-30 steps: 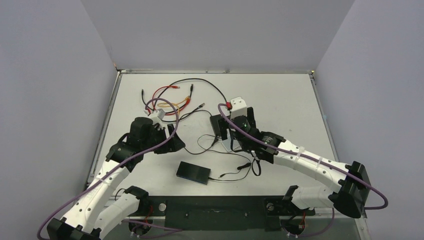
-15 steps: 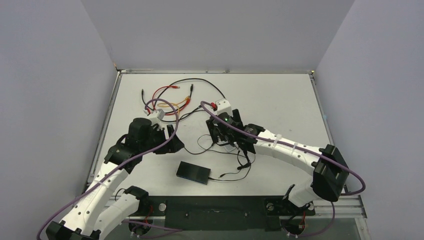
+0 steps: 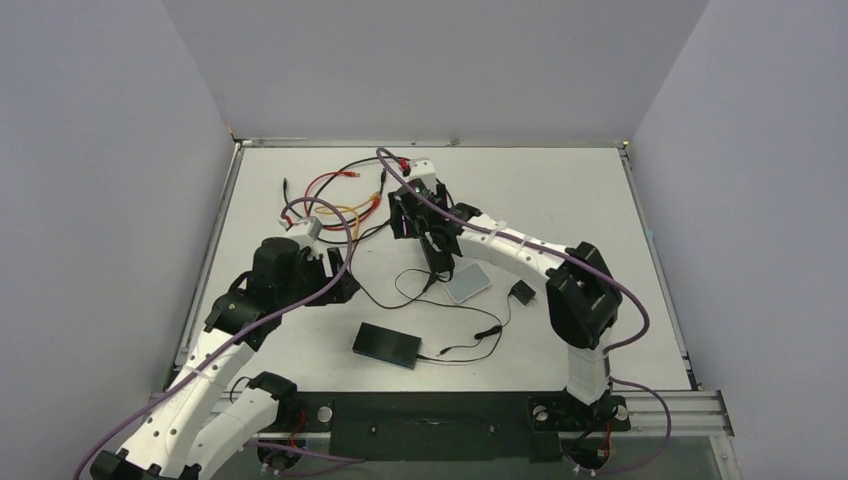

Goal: Insert the plug into the switch port
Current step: Pick up the connector from the center of the board.

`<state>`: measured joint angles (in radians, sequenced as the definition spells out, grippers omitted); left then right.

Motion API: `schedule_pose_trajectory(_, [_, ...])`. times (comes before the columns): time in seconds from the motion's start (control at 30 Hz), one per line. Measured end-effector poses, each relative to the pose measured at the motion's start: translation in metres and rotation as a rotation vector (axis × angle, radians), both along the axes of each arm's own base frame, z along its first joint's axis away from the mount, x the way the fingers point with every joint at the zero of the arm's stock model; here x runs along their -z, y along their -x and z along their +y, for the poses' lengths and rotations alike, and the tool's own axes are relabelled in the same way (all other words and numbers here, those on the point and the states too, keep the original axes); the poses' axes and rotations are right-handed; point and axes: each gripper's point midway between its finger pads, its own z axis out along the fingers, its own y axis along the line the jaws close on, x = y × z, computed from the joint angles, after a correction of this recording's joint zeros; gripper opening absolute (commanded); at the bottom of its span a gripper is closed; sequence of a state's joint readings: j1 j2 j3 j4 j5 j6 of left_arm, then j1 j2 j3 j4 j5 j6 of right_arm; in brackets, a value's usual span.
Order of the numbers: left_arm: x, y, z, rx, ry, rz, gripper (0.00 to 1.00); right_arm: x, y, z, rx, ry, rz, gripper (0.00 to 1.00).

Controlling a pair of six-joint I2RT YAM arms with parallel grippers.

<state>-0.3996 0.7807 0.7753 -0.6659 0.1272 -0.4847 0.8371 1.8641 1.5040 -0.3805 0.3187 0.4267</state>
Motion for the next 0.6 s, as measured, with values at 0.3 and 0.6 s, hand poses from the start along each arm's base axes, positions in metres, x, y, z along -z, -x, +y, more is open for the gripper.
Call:
schedule_pose_trajectory(0.3, [-0.003, -0.004, 0.009, -0.046, -0.019, -0.027, 0.68, 0.027, -0.071, 0.011, 0.158, -0.113, 0.009, 0.65])
schedule_pose_trajectory(0.6, [-0.009, -0.005, 0.015, -0.072, -0.024, -0.060, 0.70, 0.050, -0.126, -0.073, 0.328, -0.113, 0.053, 0.59])
